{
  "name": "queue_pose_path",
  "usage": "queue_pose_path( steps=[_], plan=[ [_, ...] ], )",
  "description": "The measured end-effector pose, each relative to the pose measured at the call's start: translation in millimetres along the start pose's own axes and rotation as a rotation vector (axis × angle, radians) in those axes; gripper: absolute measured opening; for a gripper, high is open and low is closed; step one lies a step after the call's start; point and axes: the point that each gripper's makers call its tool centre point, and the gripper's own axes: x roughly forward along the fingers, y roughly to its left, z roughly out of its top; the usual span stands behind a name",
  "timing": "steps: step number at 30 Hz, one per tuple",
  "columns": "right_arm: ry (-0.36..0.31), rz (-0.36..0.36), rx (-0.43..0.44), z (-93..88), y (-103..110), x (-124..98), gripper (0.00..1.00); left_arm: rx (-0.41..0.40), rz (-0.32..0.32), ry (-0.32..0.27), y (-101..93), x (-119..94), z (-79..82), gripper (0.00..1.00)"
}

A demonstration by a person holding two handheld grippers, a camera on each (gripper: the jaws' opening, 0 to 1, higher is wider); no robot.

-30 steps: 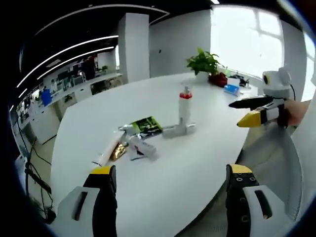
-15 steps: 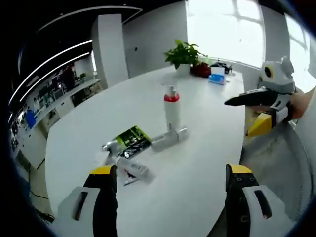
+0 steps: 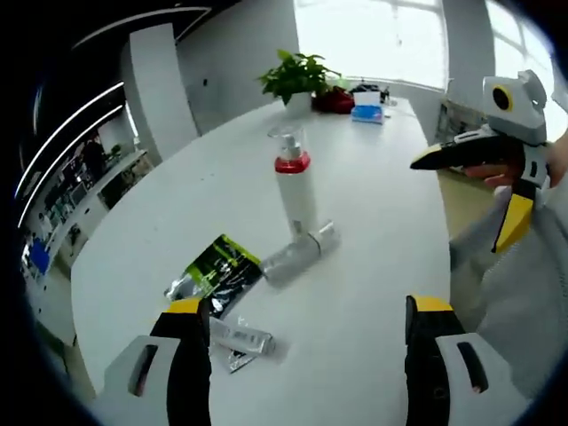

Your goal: Arrange the skincare products in the storage area until every visible bottle or jar stands upright without overlapping.

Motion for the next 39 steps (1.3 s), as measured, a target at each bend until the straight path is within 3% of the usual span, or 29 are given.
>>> queue_pose_path(
  steps=[13, 25, 32, 36, 39],
  plan=[
    [0.021, -0.012, -0.009, -3.8, -1, 2, 0.93, 0.116, -0.110, 0.077, 4.2, 47, 1.3, 0.83],
    [0.036, -0.020, 0.000, -6.4, -3, 3, 0.92, 0.172, -0.213, 0.155, 5.6, 86, -1.5, 0.68],
    [0.045, -0.021, -0.003, -8.2, -4, 3, 0.92, 0.196, -0.233, 0.193, 11.7, 102, -8.4, 0.59],
    [0.050, -0.022, -0.011, -9.0, -4, 4, 0.92, 0.231, -0.215, 0.189, 14.1, 109, -3.2, 0.57],
    [0.051, -0.024, -0.007, -9.2, -4, 4, 0.91, 0.257, -0.237, 0.176, 8.8, 112, 2.9, 0.53]
  ],
)
